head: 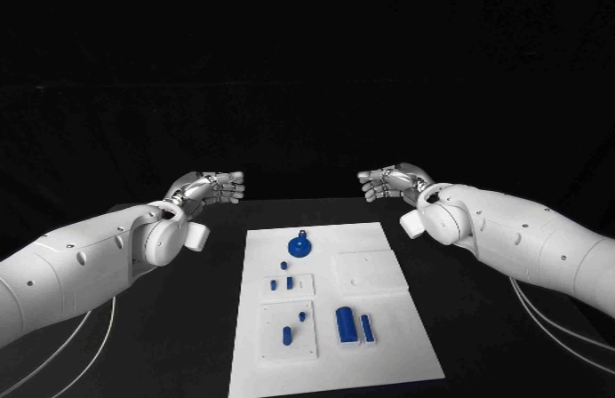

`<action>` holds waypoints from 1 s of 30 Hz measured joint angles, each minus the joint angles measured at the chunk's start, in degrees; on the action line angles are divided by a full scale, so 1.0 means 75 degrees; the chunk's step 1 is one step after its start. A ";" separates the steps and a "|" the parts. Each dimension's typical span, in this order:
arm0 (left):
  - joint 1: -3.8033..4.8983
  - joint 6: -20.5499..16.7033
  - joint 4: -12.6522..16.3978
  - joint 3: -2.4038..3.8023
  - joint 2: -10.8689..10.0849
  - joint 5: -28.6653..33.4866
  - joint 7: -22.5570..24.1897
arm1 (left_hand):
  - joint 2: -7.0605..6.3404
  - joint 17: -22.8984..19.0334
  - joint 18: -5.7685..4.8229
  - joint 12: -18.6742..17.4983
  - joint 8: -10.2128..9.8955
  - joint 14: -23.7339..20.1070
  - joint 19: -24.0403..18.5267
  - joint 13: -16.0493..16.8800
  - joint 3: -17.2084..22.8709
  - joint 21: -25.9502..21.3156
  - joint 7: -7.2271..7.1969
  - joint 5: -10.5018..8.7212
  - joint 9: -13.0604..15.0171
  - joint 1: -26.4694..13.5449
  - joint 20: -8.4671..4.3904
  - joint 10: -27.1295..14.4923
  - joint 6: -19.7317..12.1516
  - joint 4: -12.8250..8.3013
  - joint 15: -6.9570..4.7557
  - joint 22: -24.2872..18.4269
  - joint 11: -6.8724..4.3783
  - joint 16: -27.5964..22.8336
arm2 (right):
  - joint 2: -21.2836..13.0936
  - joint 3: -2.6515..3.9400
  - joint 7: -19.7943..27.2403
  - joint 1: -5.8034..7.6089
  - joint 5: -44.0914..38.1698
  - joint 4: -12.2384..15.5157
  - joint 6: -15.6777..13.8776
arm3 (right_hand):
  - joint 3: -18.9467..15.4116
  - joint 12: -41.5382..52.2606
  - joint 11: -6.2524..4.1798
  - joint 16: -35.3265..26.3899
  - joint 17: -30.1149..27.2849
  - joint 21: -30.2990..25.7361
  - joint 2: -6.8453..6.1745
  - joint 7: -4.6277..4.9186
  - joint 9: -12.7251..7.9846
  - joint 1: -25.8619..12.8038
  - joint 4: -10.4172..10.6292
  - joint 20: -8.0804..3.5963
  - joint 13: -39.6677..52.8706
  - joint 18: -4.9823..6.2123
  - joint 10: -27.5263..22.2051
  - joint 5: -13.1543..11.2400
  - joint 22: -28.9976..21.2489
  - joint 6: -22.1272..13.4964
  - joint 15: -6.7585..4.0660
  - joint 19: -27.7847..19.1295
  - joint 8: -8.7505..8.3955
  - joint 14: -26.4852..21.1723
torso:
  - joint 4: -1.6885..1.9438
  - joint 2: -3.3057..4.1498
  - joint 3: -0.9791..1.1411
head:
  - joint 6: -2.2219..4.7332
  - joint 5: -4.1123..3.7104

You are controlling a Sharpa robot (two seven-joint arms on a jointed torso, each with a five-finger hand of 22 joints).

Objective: Assemble the parts on the task board

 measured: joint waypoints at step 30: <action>-0.1124 -0.2112 0.2875 0.0509 -0.0699 0.0371 0.0447 | 0.0508 -0.2424 -0.0415 -0.0473 -0.2186 -0.5666 -0.3941 -0.0520 -0.2933 -0.3307 -0.1352 -0.0711 -0.3496 -0.6526 -0.0666 -0.7509 -0.5640 0.1763 -0.1375 -0.8778 -0.1256 -0.3050 | -0.0839 -0.0080 0.1155 -0.0886 0.1366 0.3036 -0.1921 | -0.3033 -0.2623 -0.1134 -0.3456 -0.4548 -0.2523 0.0341 -0.1290 -0.4435 -0.6362 0.2225 -0.1076 -0.3804 -0.1191 -0.6392 -0.1247 -0.7196 -0.6240 -0.1021 -0.5372 -0.1225 -0.6215 | -0.0179 -0.0347 0.0015 | -0.0099 0.0388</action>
